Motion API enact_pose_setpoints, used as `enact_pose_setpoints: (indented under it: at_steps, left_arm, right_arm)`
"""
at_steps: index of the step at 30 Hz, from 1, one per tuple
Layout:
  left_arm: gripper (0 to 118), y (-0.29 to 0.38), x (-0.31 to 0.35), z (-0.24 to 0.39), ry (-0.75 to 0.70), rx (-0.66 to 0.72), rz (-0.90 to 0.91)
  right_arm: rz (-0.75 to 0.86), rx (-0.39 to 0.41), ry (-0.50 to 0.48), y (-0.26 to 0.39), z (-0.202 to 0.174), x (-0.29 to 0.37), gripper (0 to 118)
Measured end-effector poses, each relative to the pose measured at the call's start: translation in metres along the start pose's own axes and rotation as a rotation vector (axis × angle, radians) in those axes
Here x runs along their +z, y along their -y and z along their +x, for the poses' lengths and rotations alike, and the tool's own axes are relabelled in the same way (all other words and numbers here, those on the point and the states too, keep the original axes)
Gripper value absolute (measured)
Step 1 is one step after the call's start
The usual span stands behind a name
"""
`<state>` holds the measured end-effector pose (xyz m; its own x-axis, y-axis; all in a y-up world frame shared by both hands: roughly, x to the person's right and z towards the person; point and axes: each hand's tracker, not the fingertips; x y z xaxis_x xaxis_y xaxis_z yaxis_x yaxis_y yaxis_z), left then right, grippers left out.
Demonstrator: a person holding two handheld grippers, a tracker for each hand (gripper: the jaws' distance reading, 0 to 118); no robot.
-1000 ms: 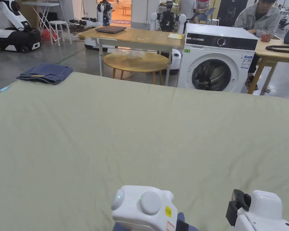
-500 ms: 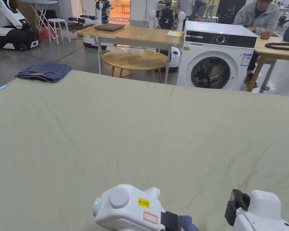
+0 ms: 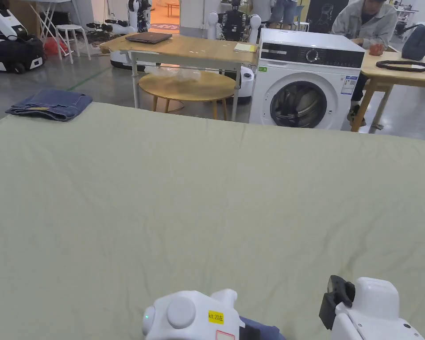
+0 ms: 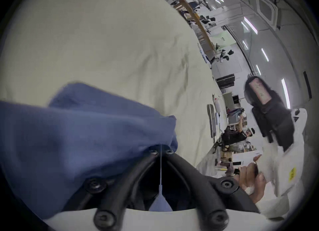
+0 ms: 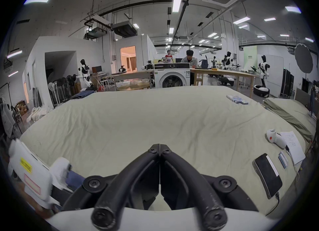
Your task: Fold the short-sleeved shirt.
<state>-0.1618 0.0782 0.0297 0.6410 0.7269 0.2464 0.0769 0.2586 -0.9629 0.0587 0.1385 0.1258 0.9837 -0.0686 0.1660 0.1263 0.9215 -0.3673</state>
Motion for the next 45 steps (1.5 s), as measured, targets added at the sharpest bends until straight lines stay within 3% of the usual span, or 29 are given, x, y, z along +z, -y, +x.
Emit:
enact_pose_setpoints:
  at_steps: [5, 9, 13, 18, 22, 29, 39, 43, 45]
  left_arm:
    - [0, -0.011, 0.069, 0.011, -0.119, -0.174, 0.283]
    - [0, -0.011, 0.112, 0.009, -0.355, -0.309, 0.555]
    - [0, -0.002, 0.138, 0.002, -0.528, -0.385, 0.808]
    - [0, 0.013, 0.153, -0.007, -0.624, -0.468, 1.089]
    - [0, 0.017, 0.159, -0.007, -0.7, -0.468, 1.153]
    - [0, 0.022, 0.173, -0.008, -0.703, -0.499, 1.172]
    - [0, 0.037, 0.172, -0.02, -0.692, -0.469, 1.078]
    - [0, 0.046, 0.168, -0.029, -0.657, -0.437, 0.995]
    - [0, 0.052, 0.167, -0.036, -0.645, -0.401, 0.941]
  right_arm:
    - [0.027, 0.007, 0.004, -0.007, -0.006, -0.007, 0]
    - [0.062, 0.004, 0.007, -0.015, -0.012, -0.013, 0]
    - [0.12, 0.015, 0.009, -0.024, -0.02, -0.015, 0]
    - [0.209, 0.013, 0.023, -0.036, -0.03, -0.013, 0]
    - [0.273, 0.038, 0.038, -0.041, -0.038, -0.009, 0]
    - [0.276, 0.069, 0.038, -0.044, -0.037, 0.009, 0]
    - [-0.071, 0.14, -0.155, 0.041, -0.065, 0.034, 0]
    - [-0.175, 0.176, -0.186, 0.073, -0.075, 0.016, 0]
    - [-0.232, 0.178, -0.145, 0.083, -0.074, 0.002, 0]
